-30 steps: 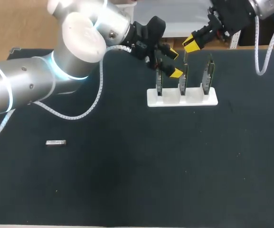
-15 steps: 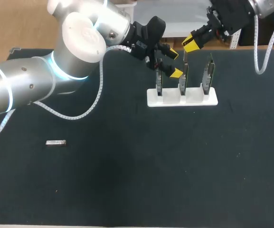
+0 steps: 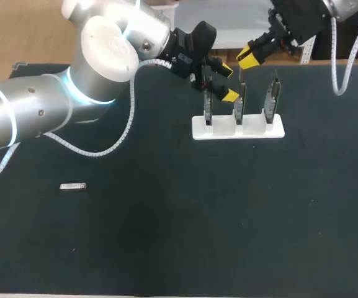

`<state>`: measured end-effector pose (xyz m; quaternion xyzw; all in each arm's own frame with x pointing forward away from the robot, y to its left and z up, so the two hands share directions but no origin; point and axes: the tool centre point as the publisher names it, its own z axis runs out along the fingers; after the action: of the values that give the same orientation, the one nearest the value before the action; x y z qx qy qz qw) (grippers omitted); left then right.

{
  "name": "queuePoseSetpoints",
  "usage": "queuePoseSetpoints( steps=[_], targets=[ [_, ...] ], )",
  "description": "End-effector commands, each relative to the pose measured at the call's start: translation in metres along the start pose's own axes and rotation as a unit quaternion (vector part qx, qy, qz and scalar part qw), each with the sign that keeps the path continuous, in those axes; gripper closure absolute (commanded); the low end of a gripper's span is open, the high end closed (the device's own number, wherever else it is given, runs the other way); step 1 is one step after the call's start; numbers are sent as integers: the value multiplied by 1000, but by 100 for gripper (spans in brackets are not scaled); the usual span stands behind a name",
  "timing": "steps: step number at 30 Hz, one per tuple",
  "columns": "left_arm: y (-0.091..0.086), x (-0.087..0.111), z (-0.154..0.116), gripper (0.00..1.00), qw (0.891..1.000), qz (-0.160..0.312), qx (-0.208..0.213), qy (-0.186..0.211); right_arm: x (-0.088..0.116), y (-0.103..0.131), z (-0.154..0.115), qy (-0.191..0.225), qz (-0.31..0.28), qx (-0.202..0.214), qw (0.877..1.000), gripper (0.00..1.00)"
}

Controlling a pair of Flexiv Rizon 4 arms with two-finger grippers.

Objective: Pick up the optical module with the left hand, and insert it into the network port with the right hand.

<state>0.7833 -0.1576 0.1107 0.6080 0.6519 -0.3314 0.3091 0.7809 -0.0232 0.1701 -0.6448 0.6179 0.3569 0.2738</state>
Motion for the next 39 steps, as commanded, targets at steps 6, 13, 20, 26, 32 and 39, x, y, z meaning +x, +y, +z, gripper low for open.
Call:
queuePoseSetpoints(
  steps=[6, 13, 20, 26, 32, 39],
  targets=[
    [-1, -1, -1, 0, 1000, -1, -1, 2, 3, 2, 2, 3, 3, 6, 1000, 100],
    [-1, -1, -1, 0, 1000, -1, -1, 2, -3, 4, -3, 4, -7, 14, 1000, 100],
    [-1, -1, -1, 0, 1000, -1, -1, 2, -1, 2, -3, 11, -3, 23, 1000, 100],
    [-1, -1, -1, 0, 1000, -1, -1, 2, 3, 1, 0, 11, 5, 20, 1000, 100],
    [-1, -1, -1, 0, 1000, -1, -1, 2, 7, 0, 1, 12, 12, 20, 1000, 100],
    [-1, -1, -1, 0, 1000, -1, -1, 2, 1, 1, -4, 9, 2, 29, 1000, 100]
  ],
)
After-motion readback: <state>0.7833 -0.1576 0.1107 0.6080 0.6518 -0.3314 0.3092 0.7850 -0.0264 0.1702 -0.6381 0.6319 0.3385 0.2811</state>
